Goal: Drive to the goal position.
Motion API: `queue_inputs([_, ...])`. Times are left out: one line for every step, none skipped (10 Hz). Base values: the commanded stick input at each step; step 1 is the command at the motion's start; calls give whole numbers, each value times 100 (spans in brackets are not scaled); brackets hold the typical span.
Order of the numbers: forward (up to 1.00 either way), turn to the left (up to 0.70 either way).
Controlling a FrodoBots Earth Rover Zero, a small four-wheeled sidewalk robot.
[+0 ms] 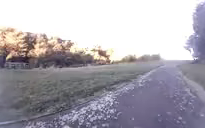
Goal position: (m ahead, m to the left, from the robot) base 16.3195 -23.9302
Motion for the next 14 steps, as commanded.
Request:
queue_inputs([0, -100])
queue_inputs([0, -100])
queue_inputs([0, -100])
queue_inputs([0, -100])
queue_inputs([0, -100])
queue_inputs([16, -21])
queue_inputs([57, -30])
queue_inputs([98, -40])
queue_inputs([100, -40])
queue_inputs([100, -40])
queue_inputs([100, -40])
queue_inputs([100, -40])
queue_inputs([100, -19])
queue_inputs([100, -8])
